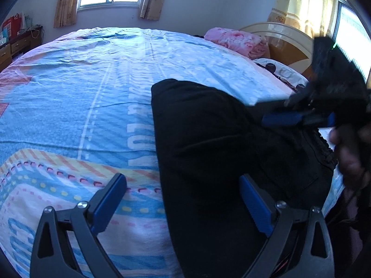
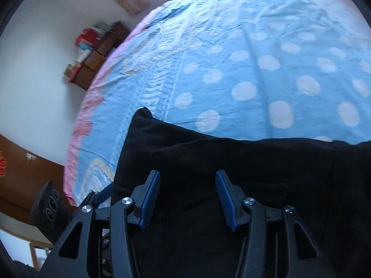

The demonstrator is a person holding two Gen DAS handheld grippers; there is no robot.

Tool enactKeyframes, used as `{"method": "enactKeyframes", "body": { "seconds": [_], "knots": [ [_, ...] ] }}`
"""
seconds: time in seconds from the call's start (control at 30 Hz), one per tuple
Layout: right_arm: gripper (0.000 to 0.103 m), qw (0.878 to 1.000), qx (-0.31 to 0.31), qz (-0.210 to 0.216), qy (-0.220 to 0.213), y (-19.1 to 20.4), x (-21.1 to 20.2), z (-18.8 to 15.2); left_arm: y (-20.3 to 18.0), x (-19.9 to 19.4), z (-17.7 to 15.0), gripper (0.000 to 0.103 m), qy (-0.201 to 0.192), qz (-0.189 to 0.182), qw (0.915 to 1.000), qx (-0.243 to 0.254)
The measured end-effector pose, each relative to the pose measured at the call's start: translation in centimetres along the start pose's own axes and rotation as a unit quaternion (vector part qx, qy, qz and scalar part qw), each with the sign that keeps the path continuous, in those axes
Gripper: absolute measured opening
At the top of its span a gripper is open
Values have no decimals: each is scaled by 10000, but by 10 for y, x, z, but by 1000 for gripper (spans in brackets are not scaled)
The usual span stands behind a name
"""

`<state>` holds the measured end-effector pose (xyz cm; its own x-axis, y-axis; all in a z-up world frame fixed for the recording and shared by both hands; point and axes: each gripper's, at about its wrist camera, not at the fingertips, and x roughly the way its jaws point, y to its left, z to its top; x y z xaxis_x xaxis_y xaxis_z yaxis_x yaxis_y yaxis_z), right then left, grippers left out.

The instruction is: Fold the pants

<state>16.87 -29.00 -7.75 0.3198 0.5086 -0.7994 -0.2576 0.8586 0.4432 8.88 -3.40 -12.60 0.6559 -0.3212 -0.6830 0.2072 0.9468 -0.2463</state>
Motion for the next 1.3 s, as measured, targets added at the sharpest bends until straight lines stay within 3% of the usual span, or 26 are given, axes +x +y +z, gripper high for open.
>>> {"method": "enactKeyframes", "body": {
  "seconds": [0.17,0.3,0.37,0.47,0.6,0.67,0.83,0.97,1.03,1.1,1.2,1.3],
  "knots": [
    [52,9961,-389,779,-142,42,-8,15,-1,1,0,101,23,53,10000,41],
    [53,9956,-564,715,235,59,30,24,1,1,1,101,41,48,10000,32],
    [53,9980,-516,24,373,48,53,23,2,1,1,102,45,-6,10000,12],
    [53,9984,-480,192,234,39,45,19,3,0,1,102,56,-26,10000,-4],
    [54,9978,-599,105,-270,22,-20,-1,1,1,2,103,48,-22,10000,-14],
    [60,9967,-600,-5,-543,2,-58,-15,2,1,5,103,48,-140,9999,-90],
    [71,9905,12,-808,-1110,-72,-132,-55,5,1,12,103,151,-607,9969,-471],
    [71,9880,631,-929,-1061,-119,-138,-71,0,8,19,103,273,-563,9974,-344],
    [71,9886,853,-713,-1019,-132,-130,-76,-2,11,21,103,316,-545,9977,-231],
    [71,9905,861,-433,-984,-137,-121,-76,-2,17,24,103,360,-531,9978,-176],
    [71,9904,1062,-386,-800,-142,-99,-77,-3,21,26,103,451,-533,9975,-72],
    [72,9922,828,-354,-858,-129,-87,-80,-6,24,27,103,594,-489,9969,142]
  ]
}}
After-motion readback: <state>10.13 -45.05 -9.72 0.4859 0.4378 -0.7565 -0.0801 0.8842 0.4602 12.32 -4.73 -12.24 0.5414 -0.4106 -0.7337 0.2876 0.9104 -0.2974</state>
